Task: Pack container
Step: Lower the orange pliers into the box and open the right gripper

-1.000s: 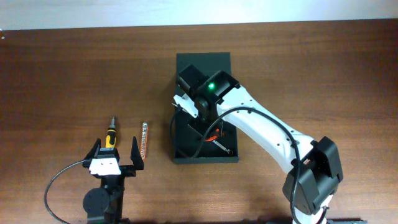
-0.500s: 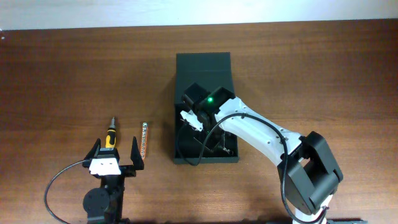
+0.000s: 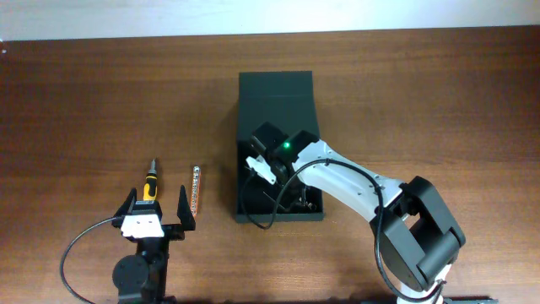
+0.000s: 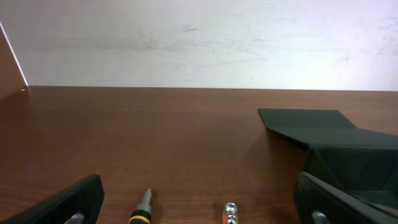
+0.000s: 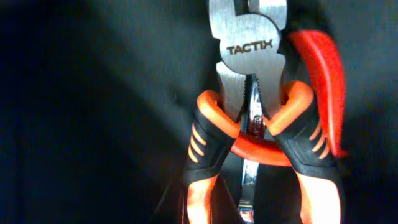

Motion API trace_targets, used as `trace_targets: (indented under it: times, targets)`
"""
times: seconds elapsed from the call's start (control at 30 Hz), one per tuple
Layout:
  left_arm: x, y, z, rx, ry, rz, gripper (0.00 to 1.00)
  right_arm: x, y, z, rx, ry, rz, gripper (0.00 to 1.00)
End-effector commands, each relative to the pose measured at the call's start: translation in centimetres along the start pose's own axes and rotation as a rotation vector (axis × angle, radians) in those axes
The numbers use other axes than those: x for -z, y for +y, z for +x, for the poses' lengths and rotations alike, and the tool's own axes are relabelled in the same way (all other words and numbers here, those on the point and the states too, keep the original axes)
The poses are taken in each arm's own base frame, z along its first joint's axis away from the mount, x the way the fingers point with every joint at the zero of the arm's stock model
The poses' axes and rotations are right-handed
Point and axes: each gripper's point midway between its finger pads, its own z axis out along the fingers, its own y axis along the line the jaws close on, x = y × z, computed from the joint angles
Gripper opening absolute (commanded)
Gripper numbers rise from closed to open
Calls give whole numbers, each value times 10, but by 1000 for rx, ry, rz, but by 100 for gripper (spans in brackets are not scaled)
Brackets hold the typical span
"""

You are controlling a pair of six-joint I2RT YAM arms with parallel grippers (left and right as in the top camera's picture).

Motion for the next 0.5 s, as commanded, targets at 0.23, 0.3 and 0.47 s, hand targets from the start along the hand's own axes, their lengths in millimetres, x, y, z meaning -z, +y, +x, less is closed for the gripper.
trace_targets:
  times: [0.23,0.3,0.47]
  targets:
    - [0,0,1,-4,1,5,99,5,-13,-6,-54,-47,-2,10]
    - [0,0,1,-4,1,5,99,6,-17,-5,-76,-50,-18,14]
    - [0,0,1,-4,1,5,99,8,-29,-4,-127,-64,-61,18]
